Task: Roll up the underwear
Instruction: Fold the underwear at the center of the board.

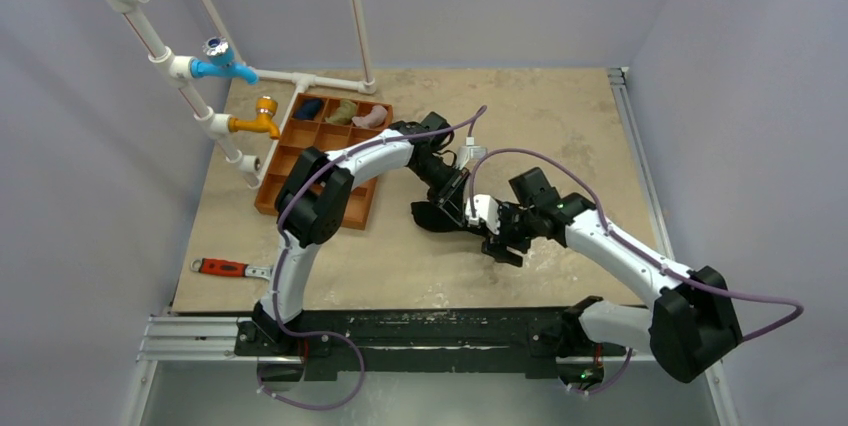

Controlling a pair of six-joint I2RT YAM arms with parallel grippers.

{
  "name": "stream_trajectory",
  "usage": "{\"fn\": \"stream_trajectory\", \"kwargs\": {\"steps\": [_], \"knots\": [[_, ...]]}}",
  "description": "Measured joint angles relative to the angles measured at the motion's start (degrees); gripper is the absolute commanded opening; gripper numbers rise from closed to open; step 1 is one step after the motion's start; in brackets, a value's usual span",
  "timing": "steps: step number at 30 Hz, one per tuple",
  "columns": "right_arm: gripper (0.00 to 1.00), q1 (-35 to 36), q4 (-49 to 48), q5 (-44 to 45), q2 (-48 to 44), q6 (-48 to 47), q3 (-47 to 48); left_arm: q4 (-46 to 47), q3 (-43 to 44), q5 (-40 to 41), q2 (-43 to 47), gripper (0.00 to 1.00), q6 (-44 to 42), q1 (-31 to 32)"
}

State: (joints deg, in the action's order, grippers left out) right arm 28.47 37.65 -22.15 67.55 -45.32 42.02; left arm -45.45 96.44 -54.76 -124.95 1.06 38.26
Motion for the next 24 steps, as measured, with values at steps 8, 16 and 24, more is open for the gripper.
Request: {"fn": "stream_trajectory", "kwargs": {"steps": [8,16,24], "knots": [[0.68,3.43,-5.99,6.95,-0.11,0.55,-3.69,0.09,0.00,-0.76,-0.17,0.00,0.46,0.00],[0.68,4.57,-13.40,12.83,-0.13,0.09,-8.55,-0.02,0.00,-2.03,-0.81,0.00,0.35,0.00],[0.65,5.03,-19.74,16.39,0.00,-0.50,-10.84,-0.42,0.00,-2.93,-0.83,0.00,-0.26,0.00]]}}
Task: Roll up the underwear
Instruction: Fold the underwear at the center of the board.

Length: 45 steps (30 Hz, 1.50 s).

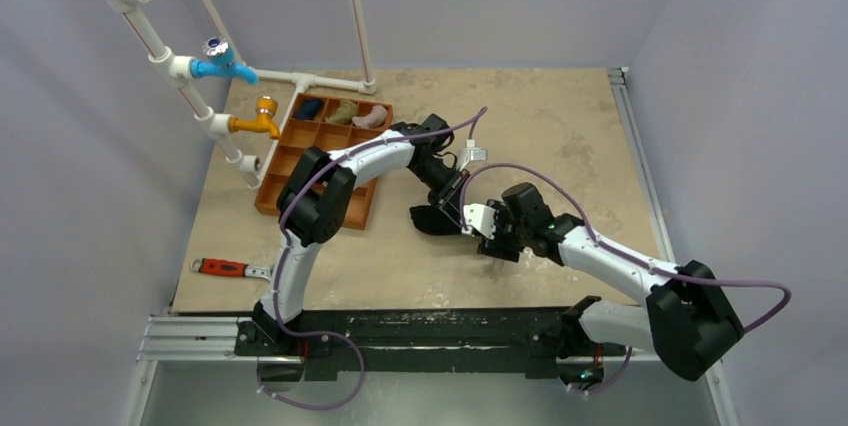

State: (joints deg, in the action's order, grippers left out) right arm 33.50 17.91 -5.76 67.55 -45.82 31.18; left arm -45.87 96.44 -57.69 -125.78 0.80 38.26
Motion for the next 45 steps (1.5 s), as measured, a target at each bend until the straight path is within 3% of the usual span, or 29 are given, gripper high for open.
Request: {"fn": "stream_trajectory", "kwargs": {"steps": [20,27,45], "knots": [[0.63,0.90,-11.65,2.71,3.34,-0.28,-3.13,-2.75,0.00,-3.87,-2.05,0.00,-2.80,-0.02],[0.56,1.11,-15.41,3.76,4.79,-0.42,-3.48,-3.28,0.00,-4.35,-2.27,0.00,-3.56,0.00],[0.60,1.33,-12.96,6.40,1.18,-3.45,-5.44,-5.40,0.00,-3.78,-2.29,0.00,-6.47,0.00]]}}
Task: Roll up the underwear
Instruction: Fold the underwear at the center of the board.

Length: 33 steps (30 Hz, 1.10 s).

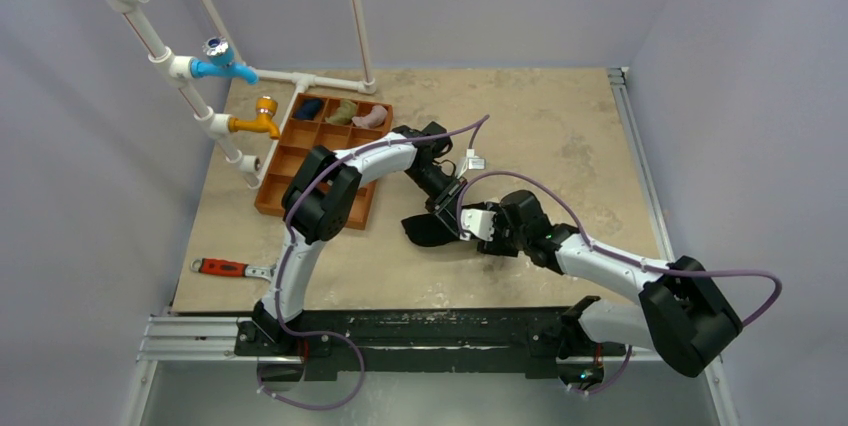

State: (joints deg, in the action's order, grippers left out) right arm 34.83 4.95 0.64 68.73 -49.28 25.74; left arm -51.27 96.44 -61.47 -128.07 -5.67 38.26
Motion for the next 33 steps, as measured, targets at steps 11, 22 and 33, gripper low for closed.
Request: {"fn": "stream_trajectory", "kwargs": {"steps": [11,22,33], "knots": [[0.55,0.02,-2.34,0.20,2.32,-0.57,0.55,-0.39,0.00,0.20,0.00,0.00,-0.79,0.00],[0.26,0.04,-1.20,-0.13,4.15,-1.07,1.38,-0.87,0.00,0.42,0.00,0.00,-1.77,-0.02],[0.01,0.04,10.38,-3.85,4.37,-0.92,5.40,-2.84,-0.02,2.82,0.00,0.00,-4.66,0.00]]}}
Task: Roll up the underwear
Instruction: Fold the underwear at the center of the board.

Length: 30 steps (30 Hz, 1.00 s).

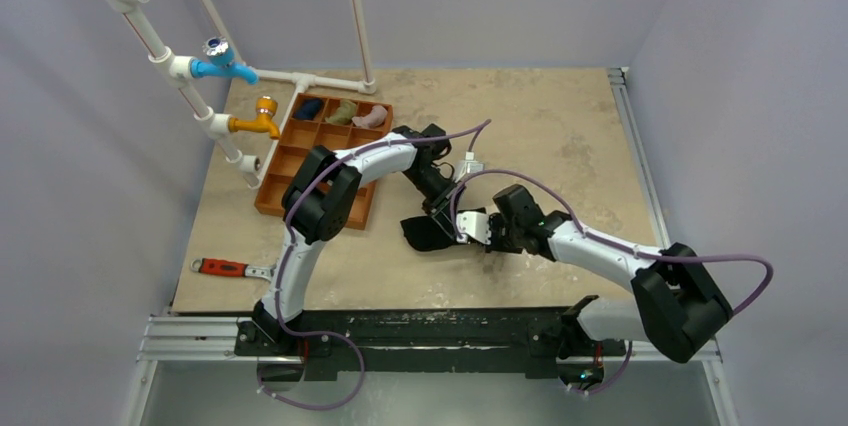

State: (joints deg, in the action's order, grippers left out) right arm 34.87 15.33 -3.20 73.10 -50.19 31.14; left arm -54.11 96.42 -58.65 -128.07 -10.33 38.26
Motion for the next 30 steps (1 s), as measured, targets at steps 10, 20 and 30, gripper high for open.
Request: {"fn": "stream_trajectory", "kwargs": {"steps": [10,20,30], "knots": [[0.00,0.00,18.47,-8.87,3.48,2.21,9.46,-0.57,-3.41,1.53,0.59,0.00,-1.51,0.00],[0.00,0.00,33.05,-18.14,13.00,2.60,18.71,-1.95,-6.73,2.64,4.31,0.37,-3.87,-0.44],[0.00,-0.17,37.66,-20.76,19.06,1.95,20.81,-0.68,-12.02,2.47,8.81,0.76,-5.49,-1.95]]}}
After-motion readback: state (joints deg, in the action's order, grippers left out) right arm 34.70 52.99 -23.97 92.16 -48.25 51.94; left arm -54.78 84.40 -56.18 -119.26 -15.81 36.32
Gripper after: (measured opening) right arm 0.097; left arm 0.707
